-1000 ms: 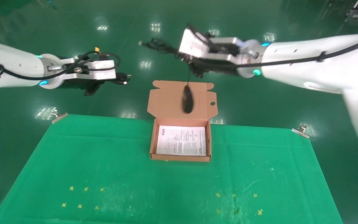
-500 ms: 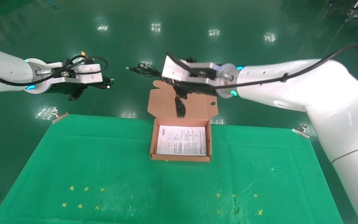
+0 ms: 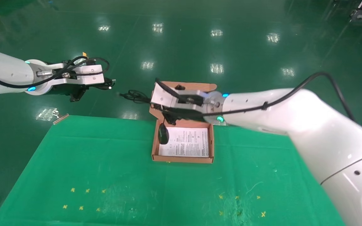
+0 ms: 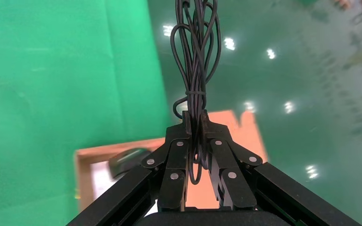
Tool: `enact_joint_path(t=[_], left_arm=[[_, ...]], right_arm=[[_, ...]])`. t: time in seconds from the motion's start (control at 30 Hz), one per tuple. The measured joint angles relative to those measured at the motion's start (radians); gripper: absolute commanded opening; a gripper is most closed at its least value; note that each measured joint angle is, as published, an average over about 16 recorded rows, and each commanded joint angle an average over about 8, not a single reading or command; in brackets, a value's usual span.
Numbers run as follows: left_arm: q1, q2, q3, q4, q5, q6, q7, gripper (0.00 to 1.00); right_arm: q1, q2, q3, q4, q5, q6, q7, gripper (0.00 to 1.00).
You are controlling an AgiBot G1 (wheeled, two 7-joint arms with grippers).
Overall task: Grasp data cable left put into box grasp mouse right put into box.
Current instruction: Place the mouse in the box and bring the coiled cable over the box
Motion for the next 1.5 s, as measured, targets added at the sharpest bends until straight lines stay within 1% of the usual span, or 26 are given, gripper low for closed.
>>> enact_joint_path(t=[0.3,0.33,0.37,0.57,0.6,0.63,0.87,1.07,1.27,1.5], left_arm=[[0.001,-0.001,0.000,-0.002,0.001,0.001,-0.002,0.00],[0.001,-0.001,0.000,-0.003,0.001,0.001,-0.002,0.00],[0.001,-0.001,0.000,-0.003,0.001,0.001,-0.002,0.00],[0.001,-0.001,0.000,-0.003,0.002,0.001,-0.002,0.00],[0.001,-0.001,0.000,-0.003,0.002,0.001,-0.002,0.00],[0.002,0.000,0.000,-0.003,0.001,0.001,-0.002,0.00],[0.014,0.012,0.002,0.014,-0.009,-0.017,0.007,0.00],[0.036,0.042,0.003,0.062,-0.039,-0.061,0.045,0.00],[0.064,0.101,0.004,0.155,-0.093,-0.146,0.125,0.00],[0.092,0.201,0.001,0.306,-0.181,-0.271,0.261,0.00]], right_arm=[[-0.026,0.000,-0.097,-0.095,0.065,0.075,0.101,0.00],[-0.028,0.000,-0.107,-0.106,0.070,0.081,0.108,0.02],[-0.029,0.000,-0.116,-0.116,0.075,0.086,0.114,0.13],[-0.028,0.000,-0.157,-0.149,0.095,0.099,0.128,0.88],[-0.027,0.001,-0.162,-0.151,0.097,0.099,0.128,0.98],[-0.027,0.002,-0.166,-0.151,0.099,0.099,0.128,1.00],[-0.028,0.013,-0.189,-0.137,0.103,0.098,0.131,1.00],[-0.022,0.030,-0.199,-0.105,0.099,0.101,0.139,1.00],[0.000,0.069,-0.203,-0.073,0.088,0.111,0.145,1.00],[0.046,0.153,-0.197,-0.033,0.067,0.120,0.156,1.00]])
